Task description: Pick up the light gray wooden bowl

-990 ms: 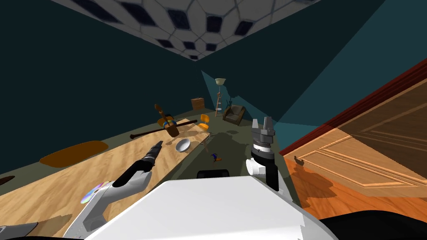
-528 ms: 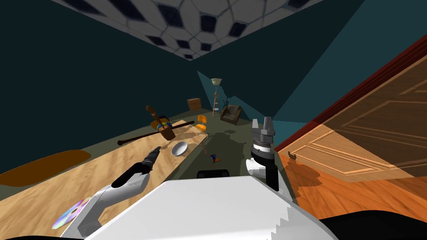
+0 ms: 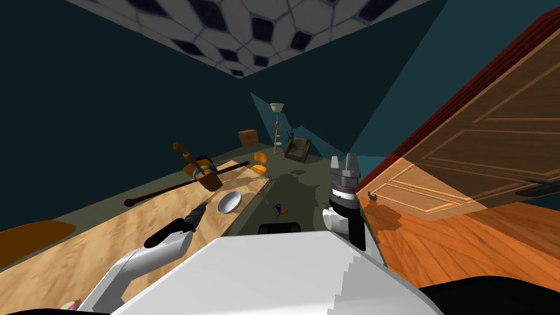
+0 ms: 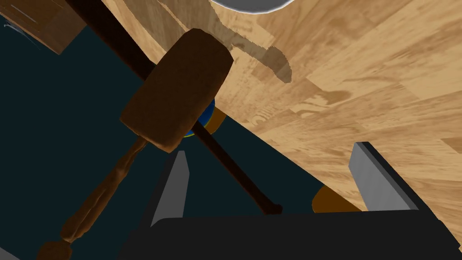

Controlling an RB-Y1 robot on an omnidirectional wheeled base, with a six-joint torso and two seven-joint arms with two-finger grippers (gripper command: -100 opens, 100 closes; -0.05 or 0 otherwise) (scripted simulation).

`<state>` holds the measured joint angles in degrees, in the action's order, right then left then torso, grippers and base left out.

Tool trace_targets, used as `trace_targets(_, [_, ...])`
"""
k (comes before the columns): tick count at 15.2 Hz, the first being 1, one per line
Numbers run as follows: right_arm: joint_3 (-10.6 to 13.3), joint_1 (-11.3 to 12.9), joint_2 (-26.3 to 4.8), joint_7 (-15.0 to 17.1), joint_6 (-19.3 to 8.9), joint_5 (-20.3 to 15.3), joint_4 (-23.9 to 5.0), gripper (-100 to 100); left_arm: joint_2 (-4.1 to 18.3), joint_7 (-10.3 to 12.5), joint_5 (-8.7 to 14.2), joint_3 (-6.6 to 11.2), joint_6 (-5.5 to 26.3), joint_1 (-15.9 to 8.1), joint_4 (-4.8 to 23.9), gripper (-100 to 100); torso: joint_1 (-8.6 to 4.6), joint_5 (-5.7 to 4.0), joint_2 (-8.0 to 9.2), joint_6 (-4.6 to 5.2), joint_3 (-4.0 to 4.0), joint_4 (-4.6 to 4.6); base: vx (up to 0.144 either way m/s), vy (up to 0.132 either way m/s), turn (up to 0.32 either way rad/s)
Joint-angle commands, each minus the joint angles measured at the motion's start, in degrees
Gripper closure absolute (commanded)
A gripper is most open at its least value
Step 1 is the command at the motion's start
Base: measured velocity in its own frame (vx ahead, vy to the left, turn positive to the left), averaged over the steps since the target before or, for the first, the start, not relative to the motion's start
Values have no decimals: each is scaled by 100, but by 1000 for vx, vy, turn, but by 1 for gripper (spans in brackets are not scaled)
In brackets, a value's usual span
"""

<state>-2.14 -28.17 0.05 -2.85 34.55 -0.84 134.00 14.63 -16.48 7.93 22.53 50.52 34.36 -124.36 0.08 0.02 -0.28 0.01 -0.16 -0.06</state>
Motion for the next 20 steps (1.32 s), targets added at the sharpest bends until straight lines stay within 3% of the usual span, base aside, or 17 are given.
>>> trace_targets(1, [0, 0, 0, 0, 0, 0, 0, 0, -79, 3, 48, 53, 286, 52, 106, -100, 0, 0, 0, 0, 0, 0, 66, 30, -235])
trace_targets(10, [0, 0, 0, 0, 0, 0, 0, 0, -378, 50, 174, 169, 1167, 178, 313, -100, -2, 0, 0, 1, 0, 0, 59, 28, -165])
trace_targets(15, [0, 0, 0, 0, 0, 0, 0, 0, -834, 112, 262, 227, 1707, 269, 483, -100, 5, 1, -3, -1, -2, -1, 64, 46, -187])
trace_targets(16, [0, 0, 0, 0, 0, 0, 0, 0, -834, 112, 262, 227, 1707, 269, 483, -100, 5, 2, -4, 0, -2, -1, 56, 45, -121])
trace_targets(19, [0, 0, 0, 0, 0, 0, 0, 0, -1241, 148, 300, 245, 1927, 310, 559, -100, -3, 0, -2, 0, -1, 0, 54, 31, -131])
trace_targets(20, [0, 0, 0, 0, 0, 0, 0, 0, -1249, 148, 300, 245, 1927, 310, 559, -100, -5, -1, -1, 0, -1, 0, 38, 28, -86])
